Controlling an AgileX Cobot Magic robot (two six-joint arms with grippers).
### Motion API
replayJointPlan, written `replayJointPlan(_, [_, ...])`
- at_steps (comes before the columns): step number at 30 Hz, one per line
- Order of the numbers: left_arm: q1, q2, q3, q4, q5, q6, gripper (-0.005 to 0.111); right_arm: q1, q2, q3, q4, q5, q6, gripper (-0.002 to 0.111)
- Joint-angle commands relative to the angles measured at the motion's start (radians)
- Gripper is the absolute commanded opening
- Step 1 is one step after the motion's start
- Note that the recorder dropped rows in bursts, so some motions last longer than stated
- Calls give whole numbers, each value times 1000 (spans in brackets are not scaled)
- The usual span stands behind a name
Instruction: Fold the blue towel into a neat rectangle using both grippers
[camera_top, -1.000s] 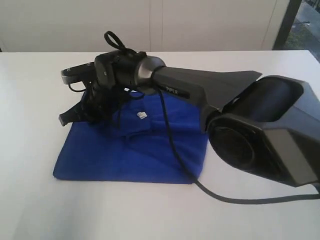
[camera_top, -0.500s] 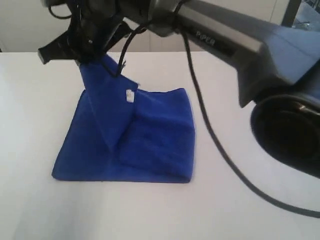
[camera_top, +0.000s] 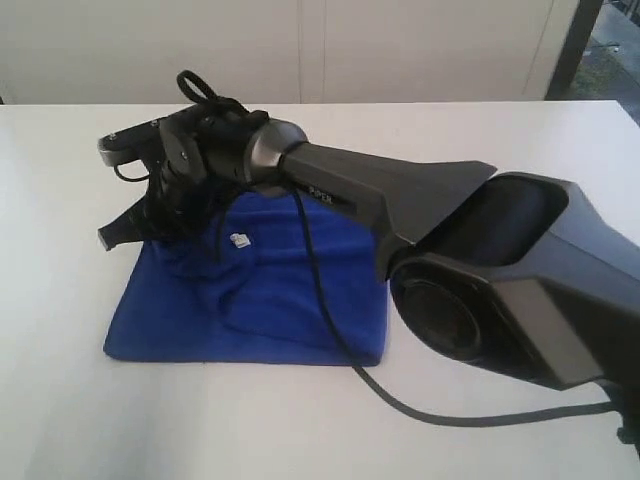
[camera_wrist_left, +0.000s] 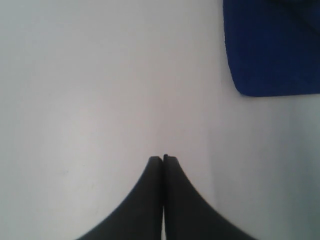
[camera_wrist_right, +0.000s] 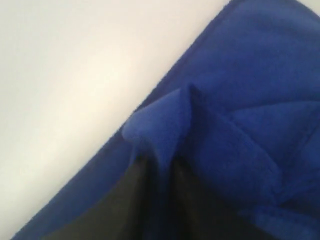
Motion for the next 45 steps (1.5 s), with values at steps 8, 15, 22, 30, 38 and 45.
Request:
replayJointPlan(8, [5, -7, 6, -1, 5, -1, 0, -39, -151, -84, 21, 338, -191, 45])
replayJointPlan(15, [5, -7, 6, -1, 5, -1, 0, -181, -174, -49, 17, 436, -487, 45])
replayJointPlan(22, [5, -7, 6, -1, 5, -1, 0, -242, -114, 49, 17, 436, -743, 46])
replayJointPlan(30, [5, -7, 6, -1, 5, -1, 0, -241, -28, 70, 15, 303, -775, 62])
replayJointPlan(38, [5, -7, 6, -1, 5, -1, 0, -247, 40, 80, -228, 383, -225, 62])
replayJointPlan(45, [5, -7, 6, -1, 5, -1, 0, -343, 37, 100, -117, 436, 97, 62])
